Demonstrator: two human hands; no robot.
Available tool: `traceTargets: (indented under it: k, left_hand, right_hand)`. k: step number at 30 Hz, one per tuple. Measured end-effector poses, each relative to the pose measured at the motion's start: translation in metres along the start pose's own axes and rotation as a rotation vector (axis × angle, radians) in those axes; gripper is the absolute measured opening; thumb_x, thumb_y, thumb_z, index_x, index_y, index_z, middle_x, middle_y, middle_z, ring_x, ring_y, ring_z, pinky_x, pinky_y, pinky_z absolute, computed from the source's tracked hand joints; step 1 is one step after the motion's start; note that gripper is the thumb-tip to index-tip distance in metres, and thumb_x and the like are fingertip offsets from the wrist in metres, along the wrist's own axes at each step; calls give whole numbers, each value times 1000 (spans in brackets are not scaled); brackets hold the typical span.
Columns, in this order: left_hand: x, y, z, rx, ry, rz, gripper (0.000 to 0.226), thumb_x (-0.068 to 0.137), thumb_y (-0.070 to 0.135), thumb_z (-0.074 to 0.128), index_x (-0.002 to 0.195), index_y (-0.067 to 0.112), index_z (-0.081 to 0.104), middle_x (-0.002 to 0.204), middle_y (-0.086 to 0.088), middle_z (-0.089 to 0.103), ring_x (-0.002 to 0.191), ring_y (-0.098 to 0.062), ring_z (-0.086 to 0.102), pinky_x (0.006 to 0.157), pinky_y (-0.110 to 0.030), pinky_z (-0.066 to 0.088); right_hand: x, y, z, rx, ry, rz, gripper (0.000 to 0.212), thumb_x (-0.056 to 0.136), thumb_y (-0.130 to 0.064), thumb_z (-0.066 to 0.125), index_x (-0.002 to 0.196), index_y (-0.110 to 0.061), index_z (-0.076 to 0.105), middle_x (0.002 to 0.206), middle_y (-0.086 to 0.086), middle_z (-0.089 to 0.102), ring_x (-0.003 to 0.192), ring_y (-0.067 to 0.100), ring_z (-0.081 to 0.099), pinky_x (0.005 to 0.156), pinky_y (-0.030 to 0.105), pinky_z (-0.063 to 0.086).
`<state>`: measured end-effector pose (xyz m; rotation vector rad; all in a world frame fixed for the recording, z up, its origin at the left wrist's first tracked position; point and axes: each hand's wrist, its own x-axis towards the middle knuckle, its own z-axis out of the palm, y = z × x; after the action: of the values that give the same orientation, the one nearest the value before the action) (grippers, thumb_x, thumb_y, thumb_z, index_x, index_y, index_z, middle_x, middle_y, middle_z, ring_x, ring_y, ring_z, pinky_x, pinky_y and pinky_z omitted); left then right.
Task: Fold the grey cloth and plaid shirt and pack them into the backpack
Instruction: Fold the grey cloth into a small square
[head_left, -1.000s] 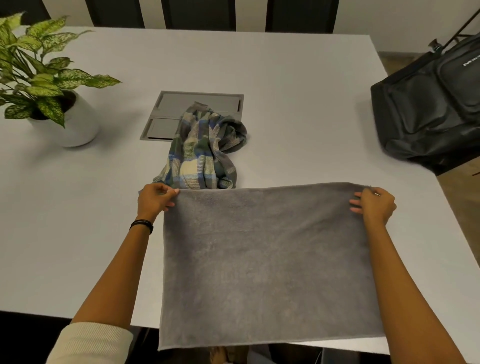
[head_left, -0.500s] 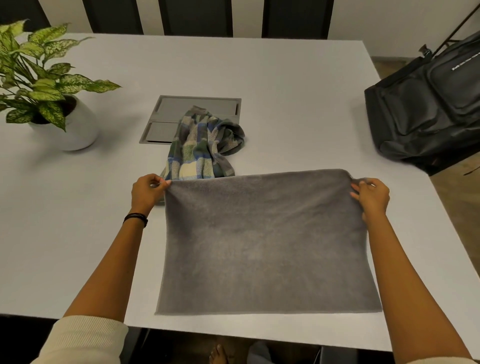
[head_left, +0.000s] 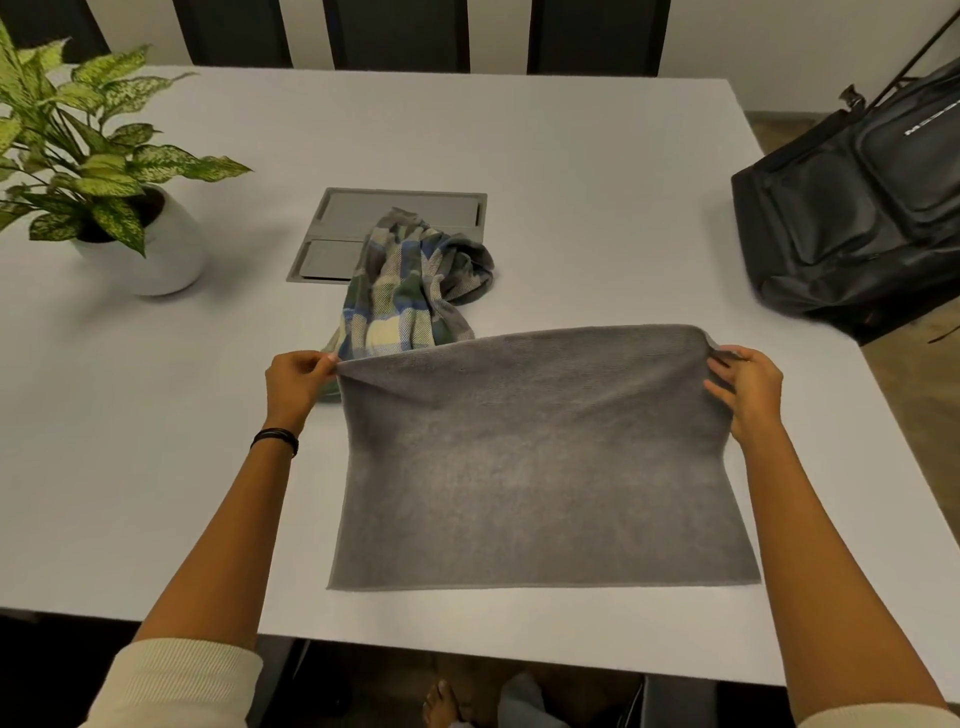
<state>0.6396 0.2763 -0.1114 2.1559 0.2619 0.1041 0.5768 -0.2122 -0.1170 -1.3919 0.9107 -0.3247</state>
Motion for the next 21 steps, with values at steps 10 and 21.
traceTargets:
  k: [10,21]
  left_hand:
    - [-28,-27,-15,-269,-103,-189,24,85,5,64,103,-10,64,83,-10,64,86,-28,61,78,-25,57]
    - [-63,-47,-33,-236,-252,-340,36,81,-2,65,116,-7,57,117,-29,57,95,-32,57,60,-16,56]
  right_hand:
    - [-26,18,-26,63,90,74,38,91,-49,49,80,-15,58,99,9,66,84,17,67,76,35,57]
    - [-40,36,-62,-95,223,71,19,86,6,57,102,0,63,118,19,59,98,35,63,66,28,58]
